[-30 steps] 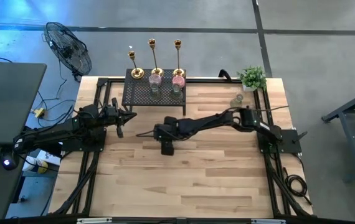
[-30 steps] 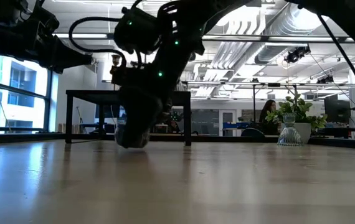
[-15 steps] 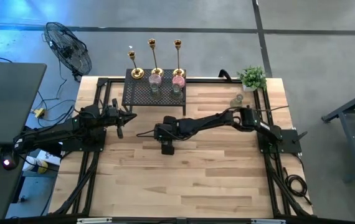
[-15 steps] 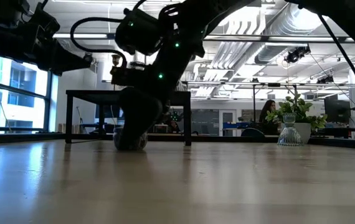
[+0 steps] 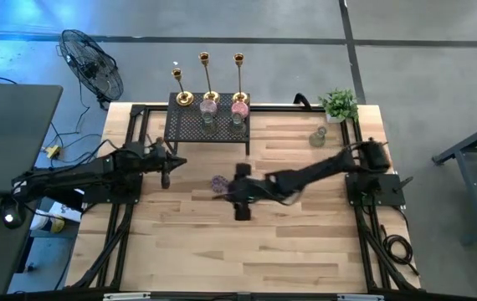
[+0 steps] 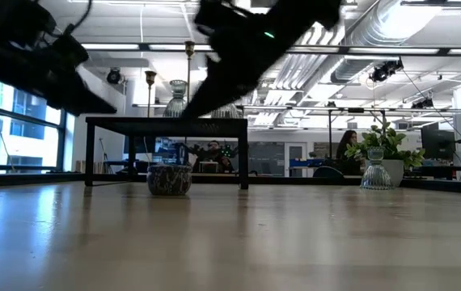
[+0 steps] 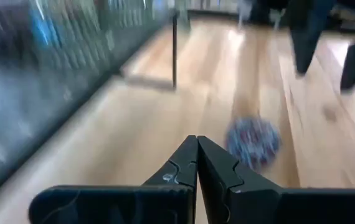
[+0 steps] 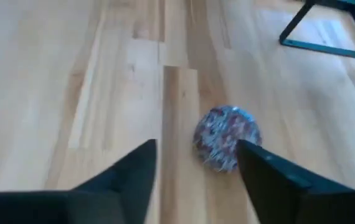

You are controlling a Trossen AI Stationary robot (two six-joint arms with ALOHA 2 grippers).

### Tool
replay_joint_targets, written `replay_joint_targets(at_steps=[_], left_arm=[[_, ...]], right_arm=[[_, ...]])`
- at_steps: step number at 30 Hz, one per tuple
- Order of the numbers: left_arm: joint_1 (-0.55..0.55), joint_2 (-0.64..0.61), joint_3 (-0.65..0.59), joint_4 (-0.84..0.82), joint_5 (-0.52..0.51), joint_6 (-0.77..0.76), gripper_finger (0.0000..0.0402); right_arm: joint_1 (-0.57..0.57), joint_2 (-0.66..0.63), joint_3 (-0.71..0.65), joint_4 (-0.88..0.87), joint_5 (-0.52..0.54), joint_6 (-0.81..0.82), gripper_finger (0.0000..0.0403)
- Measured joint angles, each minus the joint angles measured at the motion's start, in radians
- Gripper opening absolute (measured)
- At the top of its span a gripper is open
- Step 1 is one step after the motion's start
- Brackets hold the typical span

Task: Pick & Place candle stick holders
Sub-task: Put the red patterned scented candle on the shelf

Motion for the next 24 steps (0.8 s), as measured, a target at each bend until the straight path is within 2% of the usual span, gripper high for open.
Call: replay_joint_targets(at_steps=[2, 5, 11, 13, 17, 24], left_arm=[[-0.031, 0.053, -0.002, -0.019, -0.005, -0.049, 0.0004], [-0.114, 0.161, -0.008, 0.051, -0.088, -0.077, 0.0001], [-0.315, 0.379, -0.007, 0.304, -0.144, -0.138, 0.0001], [-0.368, 0.443, 0.013, 0.329, -0.176, -0.172, 0.0004], [-0.443, 0.575, 0.087, 0.289, -0.258, -0.249, 0.0036], [-0.501, 0.812, 0.238, 0.285, -0.369, -0.315, 0.0159]], right_arm=[[0.014, -0.059, -0.157, 0.169, 0.011, 0.035, 0.0181], [0.025, -0.146, -0.343, 0.354, 0.033, 0.095, 0.0121], [0.052, -0.29, -0.58, 0.566, 0.07, 0.119, 0.0015], [0.061, -0.328, -0.632, 0.63, 0.072, 0.105, 0.0006], [0.075, -0.38, -0.704, 0.721, 0.106, 0.082, 0.0024], [0.083, -0.407, -0.728, 0.745, 0.107, 0.075, 0.0014]])
